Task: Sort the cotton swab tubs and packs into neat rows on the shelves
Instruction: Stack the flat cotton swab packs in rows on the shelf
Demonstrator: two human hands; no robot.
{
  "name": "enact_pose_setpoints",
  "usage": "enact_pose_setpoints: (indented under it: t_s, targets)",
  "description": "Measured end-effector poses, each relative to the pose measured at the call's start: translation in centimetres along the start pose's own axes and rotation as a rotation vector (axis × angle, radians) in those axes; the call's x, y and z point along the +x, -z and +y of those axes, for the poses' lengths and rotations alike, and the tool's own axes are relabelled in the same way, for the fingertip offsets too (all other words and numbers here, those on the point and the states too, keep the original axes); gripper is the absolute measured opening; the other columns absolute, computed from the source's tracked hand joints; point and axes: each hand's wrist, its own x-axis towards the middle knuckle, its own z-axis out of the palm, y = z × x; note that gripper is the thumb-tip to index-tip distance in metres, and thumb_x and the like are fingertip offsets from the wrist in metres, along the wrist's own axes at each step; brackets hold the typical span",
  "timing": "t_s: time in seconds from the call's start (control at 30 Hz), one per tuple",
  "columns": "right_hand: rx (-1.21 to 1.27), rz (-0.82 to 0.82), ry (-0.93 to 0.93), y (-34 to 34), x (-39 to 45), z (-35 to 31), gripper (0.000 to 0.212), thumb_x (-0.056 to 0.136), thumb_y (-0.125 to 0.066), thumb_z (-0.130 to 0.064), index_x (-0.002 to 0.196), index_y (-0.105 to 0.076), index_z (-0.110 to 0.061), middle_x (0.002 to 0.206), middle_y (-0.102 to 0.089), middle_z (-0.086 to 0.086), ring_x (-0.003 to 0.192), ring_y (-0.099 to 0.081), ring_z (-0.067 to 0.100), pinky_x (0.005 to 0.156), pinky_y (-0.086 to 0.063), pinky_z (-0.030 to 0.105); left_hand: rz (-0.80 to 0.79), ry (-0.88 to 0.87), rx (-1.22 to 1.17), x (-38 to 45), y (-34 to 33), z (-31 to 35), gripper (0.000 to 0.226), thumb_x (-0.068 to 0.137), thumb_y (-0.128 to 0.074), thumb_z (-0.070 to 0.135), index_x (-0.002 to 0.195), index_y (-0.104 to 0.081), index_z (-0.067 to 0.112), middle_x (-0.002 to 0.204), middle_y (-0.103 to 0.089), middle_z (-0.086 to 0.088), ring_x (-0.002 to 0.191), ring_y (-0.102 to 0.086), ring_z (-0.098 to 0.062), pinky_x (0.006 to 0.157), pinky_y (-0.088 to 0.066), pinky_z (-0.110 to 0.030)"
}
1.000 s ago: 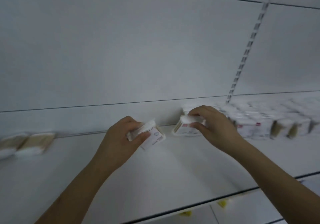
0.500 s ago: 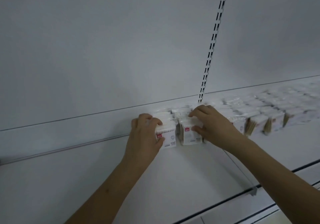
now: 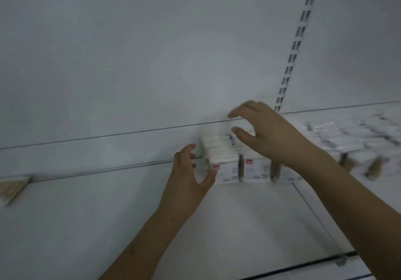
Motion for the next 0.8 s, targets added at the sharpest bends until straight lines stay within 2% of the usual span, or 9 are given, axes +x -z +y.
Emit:
enact_pose_setpoints:
  t_s: [0.17, 0.27, 0.33, 0.43, 0.63, 0.8]
  targets:
    - [0.234, 0.115, 0.168, -2.5, 7.1, -9.2, 0.044, 0.100, -0.050, -0.040, 0.138, -0.049, -0.020, 0.131, -0.052, -0.006, 0.117, -0.048, 0.008, 0.095, -0.033, 0.018, 0.186, 0.083, 0.049, -2.9, 5.0, -1.8, 0.068, 0.089, -0.069, 0.042, 0.146, -0.033, 0.033, 0.130, -0.044, 0.015, 0.115, -0.047, 0.002, 0.093, -0.041, -0.013]
    - [0.360, 0.122, 0.255, -5.7, 10.9, -15.3, 0.049, 0.101, -0.047, -0.043, 0.143, -0.044, -0.017, 0.136, -0.049, -0.003, 0.122, -0.046, 0.012, 0.101, -0.033, 0.021, 0.290, 0.108, 0.158, -5.7, 9.1, -3.9, 0.064, 0.090, -0.068, 0.042, 0.146, -0.038, 0.028, 0.130, -0.044, 0.015, 0.119, -0.045, 0.003, 0.098, -0.037, -0.011]
    - [0.423, 0.127, 0.297, -8.1, 12.8, -19.6, 0.050, 0.102, -0.045, -0.043, 0.143, -0.044, -0.015, 0.138, -0.048, 0.000, 0.124, -0.046, 0.016, 0.103, -0.034, 0.025, 0.347, 0.130, 0.244, -7.7, 12.2, -5.7, 0.059, 0.090, -0.067, 0.042, 0.142, -0.044, 0.027, 0.131, -0.045, 0.014, 0.121, -0.046, 0.001, 0.100, -0.039, -0.014]
    - [0.473, 0.127, 0.355, -11.5, 14.6, -25.8, 0.049, 0.103, -0.044, -0.042, 0.143, -0.044, -0.014, 0.139, -0.048, 0.002, 0.124, -0.046, 0.019, 0.100, -0.033, 0.025, 0.430, 0.164, 0.322, -10.8, 17.3, -8.6, 0.047, 0.090, -0.067, 0.041, 0.133, -0.052, 0.028, 0.130, -0.048, 0.014, 0.120, -0.046, -0.001, 0.100, -0.040, -0.017]
    - [0.481, 0.011, 0.443, -19.6, 16.7, -36.8, 0.050, 0.102, -0.043, -0.044, 0.142, -0.044, -0.013, 0.140, -0.047, 0.005, 0.126, -0.047, 0.022, 0.098, -0.035, 0.027, 0.578, 0.231, 0.424, -16.0, 27.2, -13.9, 0.030, 0.091, -0.067, 0.035, 0.119, -0.062, 0.028, 0.120, -0.054, 0.016, 0.111, -0.045, 0.001, 0.095, -0.036, -0.010]
    - [0.452, -0.116, 0.452, -26.8, 17.1, -42.6, 0.046, 0.099, -0.055, -0.033, 0.139, -0.049, -0.011, 0.138, -0.049, 0.010, 0.126, -0.047, 0.028, 0.102, -0.038, 0.035, 0.656, 0.291, 0.493, -18.3, 33.7, -18.0, 0.034, 0.088, -0.070, 0.030, 0.120, -0.061, 0.024, 0.122, -0.054, 0.009, 0.114, -0.043, -0.004, 0.094, -0.036, -0.014]
